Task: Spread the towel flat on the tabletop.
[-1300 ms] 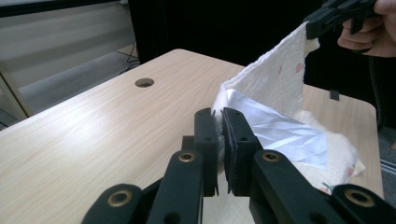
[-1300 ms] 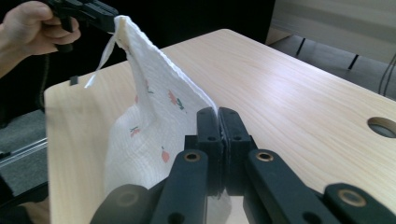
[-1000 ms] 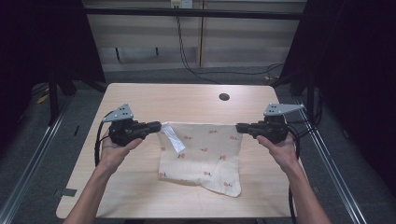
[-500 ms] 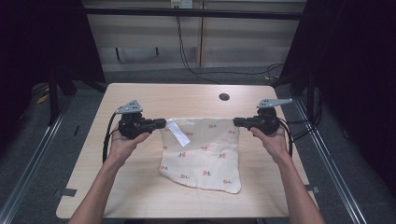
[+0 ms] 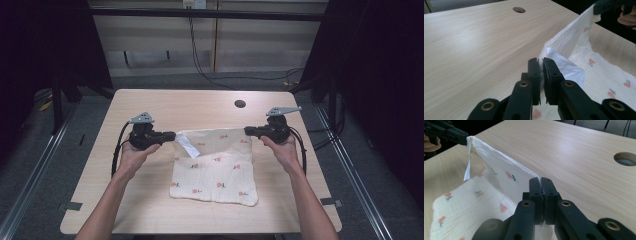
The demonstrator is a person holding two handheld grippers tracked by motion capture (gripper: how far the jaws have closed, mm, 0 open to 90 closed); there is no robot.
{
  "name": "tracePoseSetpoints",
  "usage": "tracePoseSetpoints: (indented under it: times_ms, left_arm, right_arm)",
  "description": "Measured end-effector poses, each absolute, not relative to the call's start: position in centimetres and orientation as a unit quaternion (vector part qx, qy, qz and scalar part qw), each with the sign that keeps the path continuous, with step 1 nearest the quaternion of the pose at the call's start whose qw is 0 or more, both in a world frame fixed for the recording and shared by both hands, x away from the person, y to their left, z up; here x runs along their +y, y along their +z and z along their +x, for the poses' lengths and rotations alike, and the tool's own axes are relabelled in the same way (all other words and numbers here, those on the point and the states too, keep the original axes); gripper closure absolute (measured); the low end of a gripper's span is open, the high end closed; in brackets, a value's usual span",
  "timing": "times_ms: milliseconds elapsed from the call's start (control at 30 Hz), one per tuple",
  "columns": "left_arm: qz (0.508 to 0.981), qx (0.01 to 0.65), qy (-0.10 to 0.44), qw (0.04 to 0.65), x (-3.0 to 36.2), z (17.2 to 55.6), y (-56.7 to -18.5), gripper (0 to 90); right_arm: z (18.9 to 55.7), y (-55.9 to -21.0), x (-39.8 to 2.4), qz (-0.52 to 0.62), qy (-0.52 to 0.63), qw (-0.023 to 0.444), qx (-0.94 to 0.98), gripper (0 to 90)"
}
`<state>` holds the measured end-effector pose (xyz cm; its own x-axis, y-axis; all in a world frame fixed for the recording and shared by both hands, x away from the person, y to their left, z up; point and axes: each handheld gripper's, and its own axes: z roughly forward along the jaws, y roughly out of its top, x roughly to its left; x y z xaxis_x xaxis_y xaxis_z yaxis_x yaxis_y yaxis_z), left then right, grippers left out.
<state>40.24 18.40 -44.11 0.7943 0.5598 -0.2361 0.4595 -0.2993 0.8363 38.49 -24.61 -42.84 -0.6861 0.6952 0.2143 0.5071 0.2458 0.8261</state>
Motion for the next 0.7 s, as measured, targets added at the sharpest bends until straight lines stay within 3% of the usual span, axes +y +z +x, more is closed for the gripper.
tracePoseSetpoints:
  times_ms: [133,300,500,700]
  left_arm:
    - [0.806,0.326,0.052,0.492,18.4,40.7,-45.0,84.2]
    - [0.797,0.342,0.044,0.495,19.2,41.2,-45.5,71.1]
    - [0.805,0.360,0.061,0.468,20.4,40.5,-45.7,60.7]
    - [0.827,0.345,0.076,0.437,21.2,38.9,-45.3,58.2]
  right_arm:
    - [38.6,-43.7,-24.0,0.388,0.465,0.105,0.789,85.9]
    - [39.3,-44.6,-24.2,0.415,0.467,0.112,0.773,70.9]
    - [38.5,-44.3,-24.4,0.414,0.455,0.121,0.779,66.3]
    - [36.0,-44.0,-24.5,0.403,0.446,0.120,0.791,62.9]
